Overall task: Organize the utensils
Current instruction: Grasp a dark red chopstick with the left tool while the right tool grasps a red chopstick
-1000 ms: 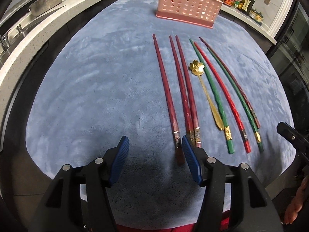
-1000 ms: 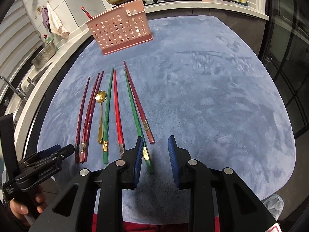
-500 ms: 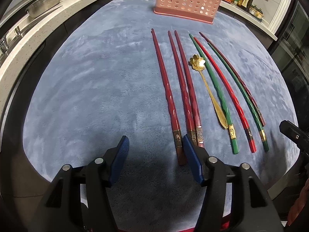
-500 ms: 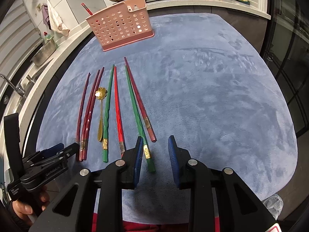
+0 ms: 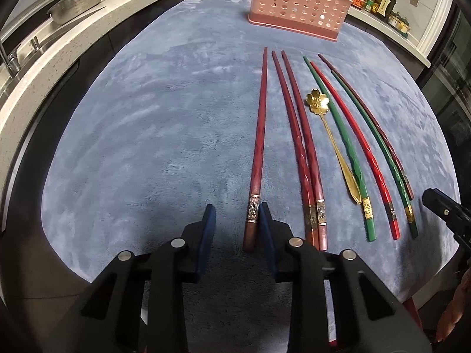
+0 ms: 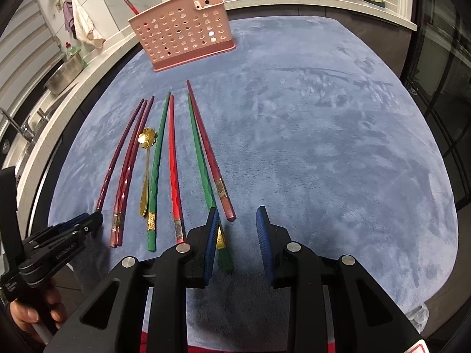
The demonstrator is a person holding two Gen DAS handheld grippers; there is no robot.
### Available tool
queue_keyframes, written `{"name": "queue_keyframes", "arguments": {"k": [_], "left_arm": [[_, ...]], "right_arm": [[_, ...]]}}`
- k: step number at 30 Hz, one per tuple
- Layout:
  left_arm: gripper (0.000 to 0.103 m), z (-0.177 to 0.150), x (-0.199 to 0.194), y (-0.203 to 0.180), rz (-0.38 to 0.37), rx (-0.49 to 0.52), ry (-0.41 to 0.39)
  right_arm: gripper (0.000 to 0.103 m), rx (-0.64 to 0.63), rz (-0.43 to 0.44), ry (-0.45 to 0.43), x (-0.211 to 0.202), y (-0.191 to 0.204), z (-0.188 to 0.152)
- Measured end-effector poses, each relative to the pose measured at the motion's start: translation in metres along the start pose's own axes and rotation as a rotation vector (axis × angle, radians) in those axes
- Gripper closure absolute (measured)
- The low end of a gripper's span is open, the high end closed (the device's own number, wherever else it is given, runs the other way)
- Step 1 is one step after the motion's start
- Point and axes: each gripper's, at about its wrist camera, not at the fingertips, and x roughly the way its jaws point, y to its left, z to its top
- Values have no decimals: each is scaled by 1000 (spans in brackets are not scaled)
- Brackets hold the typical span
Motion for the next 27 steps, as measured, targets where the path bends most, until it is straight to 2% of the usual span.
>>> {"name": "queue_keyframes", "arguments": {"k": [13,17,27], "left_arm": [[74,0,2,-2,12,9,-2],[74,-1,2,-2,15,10,-2],[74,0,3,-3,12,6,-6]], "right_arm": [[81,-37,-13,6,22,8,14],[86,-48,-13,15,27,8,15],[88,-68,-9,17,36,10,15]]}}
